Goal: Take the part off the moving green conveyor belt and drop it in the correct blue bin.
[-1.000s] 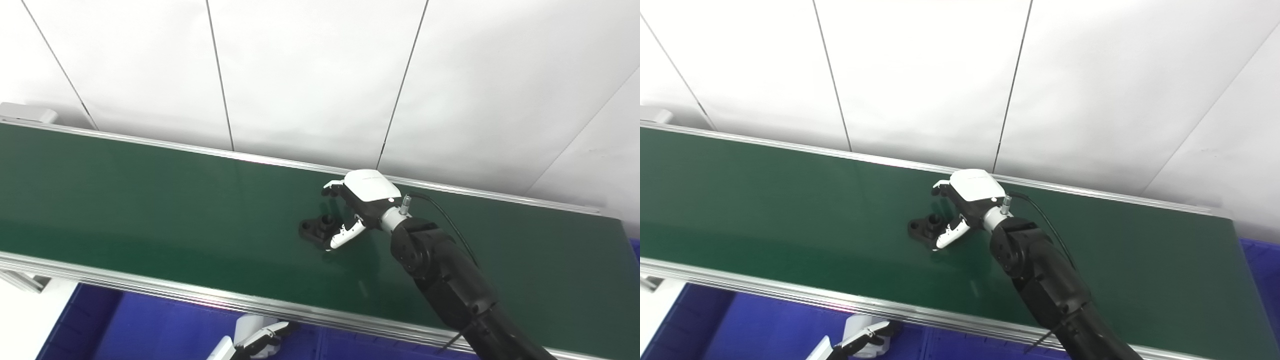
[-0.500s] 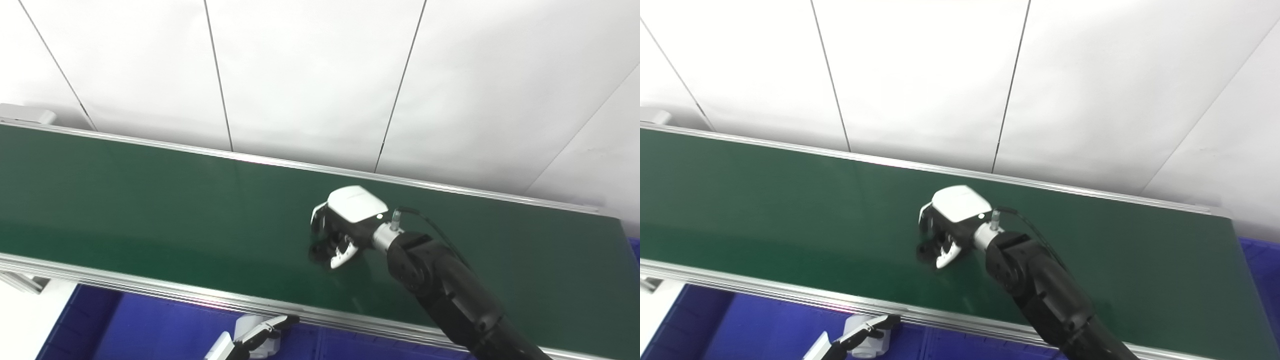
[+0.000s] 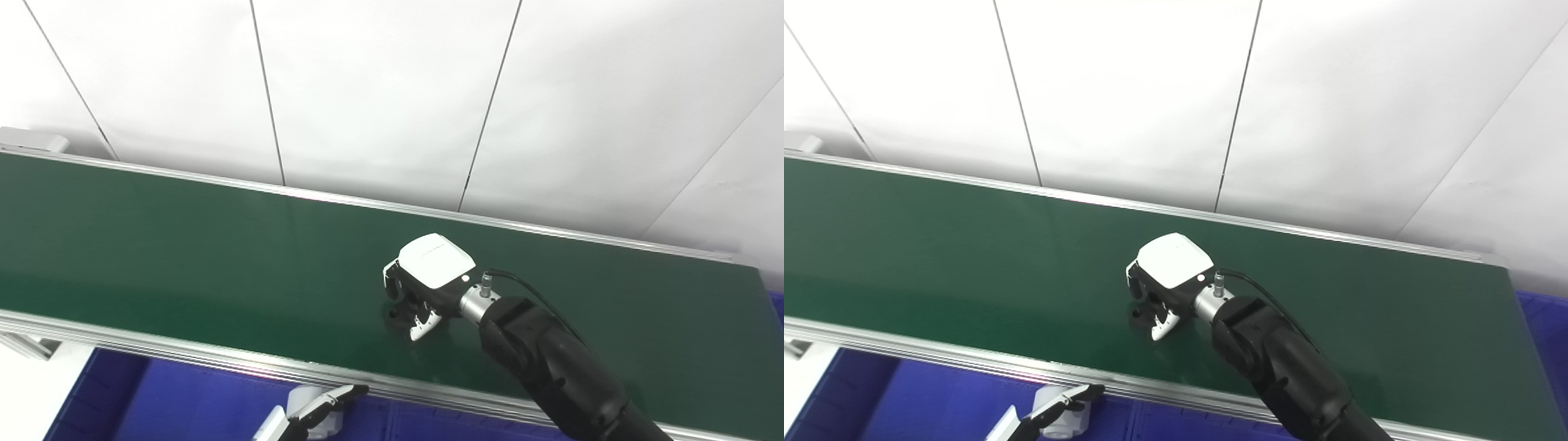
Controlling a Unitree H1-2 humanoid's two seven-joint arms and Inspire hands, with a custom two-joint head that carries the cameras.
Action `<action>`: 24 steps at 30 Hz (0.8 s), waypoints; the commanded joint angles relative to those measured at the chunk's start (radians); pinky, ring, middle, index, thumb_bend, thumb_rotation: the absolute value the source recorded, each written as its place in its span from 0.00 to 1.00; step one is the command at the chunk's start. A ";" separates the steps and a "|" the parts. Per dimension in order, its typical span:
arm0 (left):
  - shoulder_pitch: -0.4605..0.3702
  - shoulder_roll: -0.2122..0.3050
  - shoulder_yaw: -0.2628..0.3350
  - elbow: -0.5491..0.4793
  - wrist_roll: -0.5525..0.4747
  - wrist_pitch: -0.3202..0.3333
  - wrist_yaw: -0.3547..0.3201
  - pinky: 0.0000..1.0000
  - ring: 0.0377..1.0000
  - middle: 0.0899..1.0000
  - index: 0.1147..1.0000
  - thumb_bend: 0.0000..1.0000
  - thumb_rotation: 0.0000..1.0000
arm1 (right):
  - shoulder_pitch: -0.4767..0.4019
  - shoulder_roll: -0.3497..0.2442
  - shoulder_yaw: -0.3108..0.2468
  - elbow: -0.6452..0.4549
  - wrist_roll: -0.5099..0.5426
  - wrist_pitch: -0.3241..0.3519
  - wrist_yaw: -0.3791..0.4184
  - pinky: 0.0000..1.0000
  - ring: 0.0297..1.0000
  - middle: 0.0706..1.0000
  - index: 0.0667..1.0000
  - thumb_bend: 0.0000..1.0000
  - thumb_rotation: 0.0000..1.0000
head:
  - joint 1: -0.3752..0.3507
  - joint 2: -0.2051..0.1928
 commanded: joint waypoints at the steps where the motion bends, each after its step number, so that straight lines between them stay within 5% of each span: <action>1: -0.001 0.005 -0.001 -0.026 0.005 -0.029 0.017 0.78 0.84 0.86 0.84 0.82 0.40 | 0.022 -0.010 0.020 0.004 -0.022 -0.047 0.018 0.25 0.30 0.38 0.48 0.52 0.00 | 0.003 0.004; 14: 0.004 0.006 0.003 -0.031 0.023 -0.029 0.019 0.78 0.83 0.86 0.84 0.81 0.42 | 0.073 0.003 -0.079 -0.172 0.027 -0.032 0.020 0.22 0.25 0.36 0.48 0.52 0.00 | 0.002 0.016; 24: 0.009 0.006 0.005 -0.043 0.019 -0.029 0.014 0.79 0.84 0.86 0.84 0.80 0.44 | 0.145 0.016 -0.243 -0.557 0.062 0.077 0.218 0.18 0.23 0.43 0.45 0.53 0.00 | -0.013 0.040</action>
